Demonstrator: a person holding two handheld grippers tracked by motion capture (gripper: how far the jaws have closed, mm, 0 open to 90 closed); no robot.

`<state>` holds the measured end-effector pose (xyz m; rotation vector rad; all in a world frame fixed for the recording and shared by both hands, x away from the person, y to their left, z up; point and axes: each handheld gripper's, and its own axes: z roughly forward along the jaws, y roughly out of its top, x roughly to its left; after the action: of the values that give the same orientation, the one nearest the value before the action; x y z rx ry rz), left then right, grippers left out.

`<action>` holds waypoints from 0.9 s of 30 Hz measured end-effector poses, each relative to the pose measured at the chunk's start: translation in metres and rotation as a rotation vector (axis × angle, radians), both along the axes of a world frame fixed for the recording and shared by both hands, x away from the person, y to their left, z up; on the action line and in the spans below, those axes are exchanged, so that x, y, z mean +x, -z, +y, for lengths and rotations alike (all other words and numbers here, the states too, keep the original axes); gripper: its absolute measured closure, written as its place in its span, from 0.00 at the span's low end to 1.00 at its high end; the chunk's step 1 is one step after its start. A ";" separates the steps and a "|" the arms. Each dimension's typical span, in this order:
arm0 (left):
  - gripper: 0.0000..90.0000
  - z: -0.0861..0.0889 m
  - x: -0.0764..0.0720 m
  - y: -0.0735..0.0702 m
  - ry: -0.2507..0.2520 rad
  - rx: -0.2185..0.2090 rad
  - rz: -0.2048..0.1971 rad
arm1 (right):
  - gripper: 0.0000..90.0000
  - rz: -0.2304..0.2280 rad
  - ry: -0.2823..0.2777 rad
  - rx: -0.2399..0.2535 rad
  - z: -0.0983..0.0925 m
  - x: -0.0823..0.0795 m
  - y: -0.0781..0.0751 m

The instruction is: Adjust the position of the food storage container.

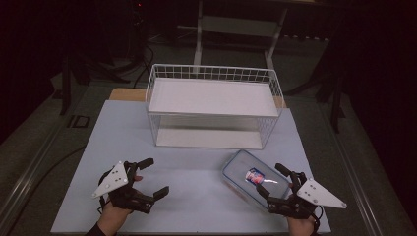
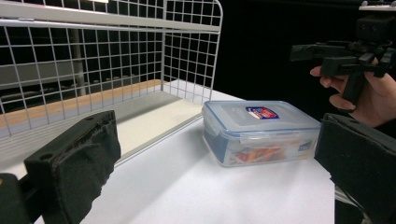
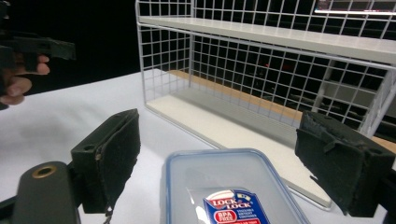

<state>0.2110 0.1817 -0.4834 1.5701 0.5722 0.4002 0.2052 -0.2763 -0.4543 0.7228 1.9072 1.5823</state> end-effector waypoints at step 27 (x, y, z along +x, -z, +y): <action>0.00 -0.005 -0.002 0.000 0.059 -0.001 -0.001 | 0.92 0.186 -0.019 -0.192 -0.036 -0.001 0.007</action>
<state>0.2090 0.1769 -0.4832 1.5822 0.5240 0.3566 0.2041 -0.3125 -0.4616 0.7940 2.1704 1.3588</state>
